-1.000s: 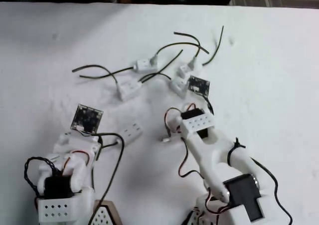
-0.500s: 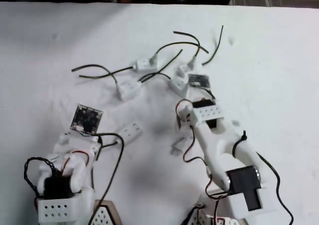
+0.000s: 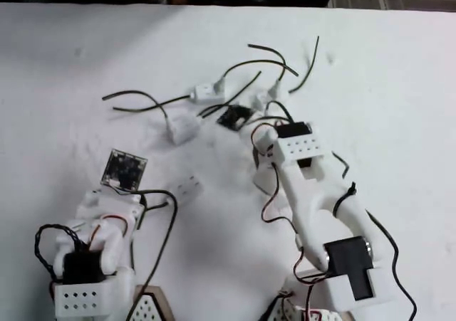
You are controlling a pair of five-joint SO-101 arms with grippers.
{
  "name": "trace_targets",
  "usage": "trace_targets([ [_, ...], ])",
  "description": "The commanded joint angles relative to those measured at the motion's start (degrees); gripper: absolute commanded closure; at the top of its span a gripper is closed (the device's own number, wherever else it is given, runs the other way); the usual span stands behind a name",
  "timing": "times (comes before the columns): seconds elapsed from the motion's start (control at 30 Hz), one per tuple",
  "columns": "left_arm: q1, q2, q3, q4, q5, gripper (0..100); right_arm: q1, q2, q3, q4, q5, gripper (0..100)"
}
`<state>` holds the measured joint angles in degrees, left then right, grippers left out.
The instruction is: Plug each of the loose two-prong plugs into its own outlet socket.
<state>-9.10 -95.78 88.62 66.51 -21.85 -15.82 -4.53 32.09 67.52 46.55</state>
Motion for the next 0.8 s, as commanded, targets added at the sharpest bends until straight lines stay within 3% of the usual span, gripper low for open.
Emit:
trace_targets([
  [0.0, -0.3, -0.5, -0.4, -0.3, -0.5, 82, -1.3, -0.8, -2.4, 0.6, 7.2, 97.6],
  [0.23, -0.3, -0.5, -0.4, -0.3, -0.5, 82, -1.9, -0.9, -2.8, 6.6, -0.1, 70.6],
  [0.53, -0.4, -0.5, -0.4, -0.3, -0.5, 82, -1.2, -0.9, -9.7, 22.5, -0.1, 74.4],
  [0.77, -0.4, -0.5, -0.4, -0.3, -0.5, 82, 2.9, 0.1, -7.6, 22.8, -0.1, 74.4],
])
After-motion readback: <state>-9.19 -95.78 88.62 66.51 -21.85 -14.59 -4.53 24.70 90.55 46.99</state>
